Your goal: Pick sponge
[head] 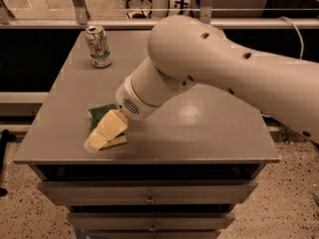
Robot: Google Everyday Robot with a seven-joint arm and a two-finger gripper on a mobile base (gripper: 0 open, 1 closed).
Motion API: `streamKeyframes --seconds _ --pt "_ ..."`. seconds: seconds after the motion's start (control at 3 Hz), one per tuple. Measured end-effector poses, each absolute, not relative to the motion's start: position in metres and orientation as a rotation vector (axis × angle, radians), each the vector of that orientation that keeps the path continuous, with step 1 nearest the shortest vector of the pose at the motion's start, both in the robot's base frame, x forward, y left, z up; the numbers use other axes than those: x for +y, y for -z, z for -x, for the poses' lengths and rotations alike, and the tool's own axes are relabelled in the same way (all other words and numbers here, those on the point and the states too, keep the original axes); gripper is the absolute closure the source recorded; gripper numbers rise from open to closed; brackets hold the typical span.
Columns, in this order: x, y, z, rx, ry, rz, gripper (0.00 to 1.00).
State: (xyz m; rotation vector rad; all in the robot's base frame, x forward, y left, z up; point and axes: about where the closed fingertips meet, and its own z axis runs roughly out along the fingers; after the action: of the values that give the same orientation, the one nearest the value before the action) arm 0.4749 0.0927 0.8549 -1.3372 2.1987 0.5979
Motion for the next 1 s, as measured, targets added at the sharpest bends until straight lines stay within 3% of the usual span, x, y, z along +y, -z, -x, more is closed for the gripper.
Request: streamKeyframes --seconds 0.33,0.67,1.0 --pt "0.103 -0.84 -0.483 2.189 -0.592 1.297 0.0" --pt "0.11 -0.829 -0.488 2.197 -0.589 1.258 0.16" --pt "0.115 -0.823 -0.49 2.205 -0.59 1.226 0.38"
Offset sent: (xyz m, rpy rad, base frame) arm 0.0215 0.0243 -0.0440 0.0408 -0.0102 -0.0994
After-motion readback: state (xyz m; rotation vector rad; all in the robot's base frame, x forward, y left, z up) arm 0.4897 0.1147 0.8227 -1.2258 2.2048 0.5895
